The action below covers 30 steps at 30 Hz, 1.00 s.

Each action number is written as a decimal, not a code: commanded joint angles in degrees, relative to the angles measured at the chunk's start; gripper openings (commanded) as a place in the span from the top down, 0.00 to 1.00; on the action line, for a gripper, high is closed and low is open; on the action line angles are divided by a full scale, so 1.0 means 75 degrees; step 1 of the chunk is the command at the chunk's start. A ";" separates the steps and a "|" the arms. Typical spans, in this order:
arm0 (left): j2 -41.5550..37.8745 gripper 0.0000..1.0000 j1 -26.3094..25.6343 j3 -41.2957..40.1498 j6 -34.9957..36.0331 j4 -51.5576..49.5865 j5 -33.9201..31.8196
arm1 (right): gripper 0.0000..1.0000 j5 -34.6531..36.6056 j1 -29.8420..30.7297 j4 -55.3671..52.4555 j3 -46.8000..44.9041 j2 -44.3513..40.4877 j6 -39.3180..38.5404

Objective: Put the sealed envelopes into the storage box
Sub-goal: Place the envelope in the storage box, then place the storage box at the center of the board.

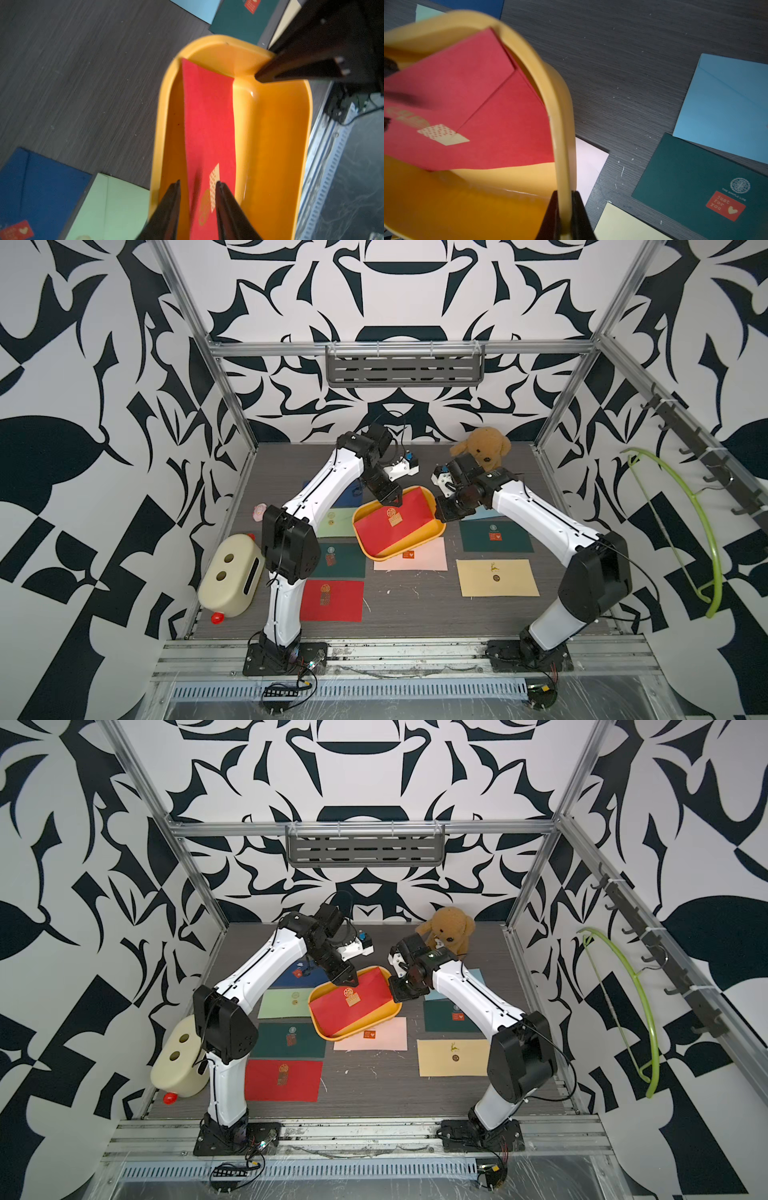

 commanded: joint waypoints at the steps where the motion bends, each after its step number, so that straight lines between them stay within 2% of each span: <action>1: -0.0116 0.53 -0.0020 0.0242 -0.0354 0.0714 -0.0667 | 1.00 -0.0147 0.0036 0.0226 -0.0078 -0.0277 0.0306; 6: -0.0528 0.35 0.0003 0.0328 -0.1737 0.1861 -0.2146 | 1.00 0.0357 0.0033 0.0334 -0.0011 -0.0062 0.0871; 10: -0.0912 0.25 0.0078 0.0146 -0.2897 0.2085 -0.2794 | 1.00 0.0886 -0.0145 0.0530 0.0176 0.0256 0.1571; 13: -0.1211 0.24 0.0155 -0.0288 -0.3981 0.1984 -0.3095 | 1.00 0.1150 -0.0319 0.0830 0.0306 0.0489 0.2010; 18: -0.2002 0.23 0.0144 -0.1992 -0.5377 0.2063 -0.3511 | 1.00 0.1291 -0.0543 0.1122 0.0720 0.1046 0.2288; 23: -0.2824 0.24 0.0132 -0.3991 -0.6637 0.2455 -0.3429 | 1.00 0.1368 -0.0731 0.1155 0.1125 0.1695 0.2435; 30: -0.3397 0.25 -0.0147 -0.5958 -0.7941 0.3199 -0.3032 | 1.00 0.1374 -0.0828 0.1153 0.1198 0.2128 0.2306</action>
